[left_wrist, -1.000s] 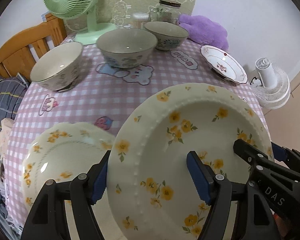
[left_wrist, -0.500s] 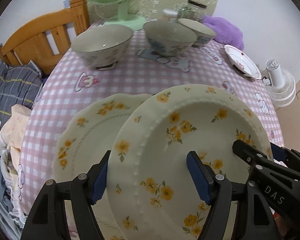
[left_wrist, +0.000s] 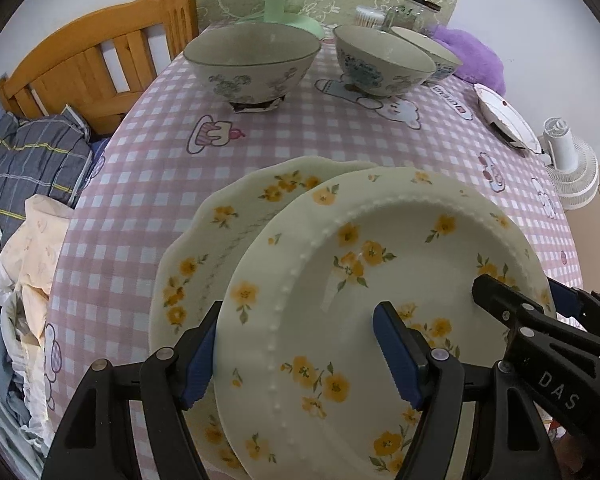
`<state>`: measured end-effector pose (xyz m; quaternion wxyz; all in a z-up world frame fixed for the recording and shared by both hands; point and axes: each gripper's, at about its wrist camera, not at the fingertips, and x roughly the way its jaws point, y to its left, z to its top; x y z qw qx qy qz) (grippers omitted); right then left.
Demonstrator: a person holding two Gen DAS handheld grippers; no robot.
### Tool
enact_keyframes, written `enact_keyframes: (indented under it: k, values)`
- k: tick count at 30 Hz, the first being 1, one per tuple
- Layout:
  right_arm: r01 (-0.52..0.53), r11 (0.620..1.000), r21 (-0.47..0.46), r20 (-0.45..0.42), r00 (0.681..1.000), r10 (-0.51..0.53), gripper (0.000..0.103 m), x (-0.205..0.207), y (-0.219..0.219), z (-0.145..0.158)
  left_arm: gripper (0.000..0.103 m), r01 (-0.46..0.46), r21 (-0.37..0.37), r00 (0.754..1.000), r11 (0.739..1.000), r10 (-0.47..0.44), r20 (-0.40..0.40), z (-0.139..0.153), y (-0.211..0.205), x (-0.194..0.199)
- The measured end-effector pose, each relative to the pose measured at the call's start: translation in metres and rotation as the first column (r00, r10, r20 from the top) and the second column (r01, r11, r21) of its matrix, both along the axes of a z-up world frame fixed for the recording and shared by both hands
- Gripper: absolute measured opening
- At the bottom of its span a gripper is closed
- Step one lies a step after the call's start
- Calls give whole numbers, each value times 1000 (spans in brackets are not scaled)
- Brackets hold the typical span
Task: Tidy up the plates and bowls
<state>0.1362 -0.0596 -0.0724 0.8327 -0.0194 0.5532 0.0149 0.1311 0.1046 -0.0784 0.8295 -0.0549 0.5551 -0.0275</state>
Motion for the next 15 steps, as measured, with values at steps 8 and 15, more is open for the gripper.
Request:
enact_keyframes:
  k: [8,15]
  values:
    - [-2,1000,6,-41,999,2,62,7,11,-12,74,-10,40,1000,999,10,-16,-8,5,2]
    - [2,1000,25,-60,998,-1,62,11,8,-17,74,-21,59,1000,998,22,-8,-10,3,2]
